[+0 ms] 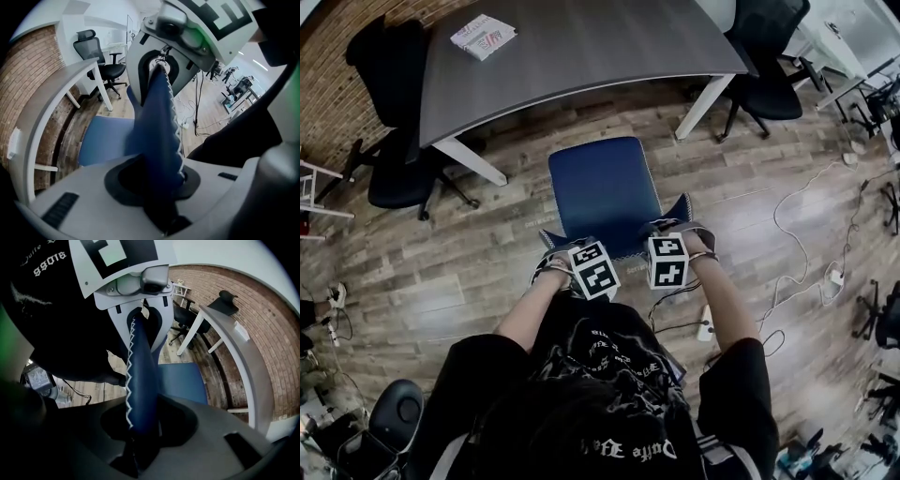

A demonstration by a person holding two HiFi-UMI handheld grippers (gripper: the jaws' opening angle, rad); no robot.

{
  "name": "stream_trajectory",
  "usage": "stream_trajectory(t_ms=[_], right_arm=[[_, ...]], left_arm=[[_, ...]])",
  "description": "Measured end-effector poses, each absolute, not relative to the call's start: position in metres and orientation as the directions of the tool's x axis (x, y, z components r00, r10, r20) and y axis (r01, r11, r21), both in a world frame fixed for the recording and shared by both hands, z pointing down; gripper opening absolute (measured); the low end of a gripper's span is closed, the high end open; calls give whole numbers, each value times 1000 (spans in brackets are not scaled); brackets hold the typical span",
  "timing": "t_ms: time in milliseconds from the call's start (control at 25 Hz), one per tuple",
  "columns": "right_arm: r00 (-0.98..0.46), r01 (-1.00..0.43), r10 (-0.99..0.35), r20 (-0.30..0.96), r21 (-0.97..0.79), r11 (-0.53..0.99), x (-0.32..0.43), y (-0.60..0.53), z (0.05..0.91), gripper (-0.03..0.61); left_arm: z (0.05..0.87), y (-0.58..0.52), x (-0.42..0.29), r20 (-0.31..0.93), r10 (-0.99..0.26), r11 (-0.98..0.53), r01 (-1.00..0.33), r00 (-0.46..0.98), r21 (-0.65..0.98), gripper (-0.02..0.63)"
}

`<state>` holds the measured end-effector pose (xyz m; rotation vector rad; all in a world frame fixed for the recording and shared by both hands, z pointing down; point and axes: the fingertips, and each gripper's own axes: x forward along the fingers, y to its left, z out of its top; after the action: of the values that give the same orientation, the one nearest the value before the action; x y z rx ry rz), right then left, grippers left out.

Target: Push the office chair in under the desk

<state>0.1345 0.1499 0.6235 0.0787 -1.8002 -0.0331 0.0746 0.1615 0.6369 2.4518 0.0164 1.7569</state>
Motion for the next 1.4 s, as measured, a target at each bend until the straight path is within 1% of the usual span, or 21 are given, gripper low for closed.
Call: stream_trajectory(t_ms=[240,440,640,1200,1400], right_arm=[[-225,-32,-69,972,64,997,140,142,624,84],[-223,-31,-74,972,69,997,147,135,623,84],[-223,-7,-107,969,109,994,148,121,625,84],[-214,-3,-110,971,112,994,144,79,622,84],[-216,-18,-92,972,90,996,146,68,624,84]], left_arm=[[636,153,80,938,58,-989,-105,341,100,84],[635,146,87,941,53,-989,-114,336,96,84],[637,136,87,942,40,-988,-126,333,86,84],[634,91,83,941,28,-987,-138,338,79,84],[638,78,86,943,33,-988,-131,332,81,84]])
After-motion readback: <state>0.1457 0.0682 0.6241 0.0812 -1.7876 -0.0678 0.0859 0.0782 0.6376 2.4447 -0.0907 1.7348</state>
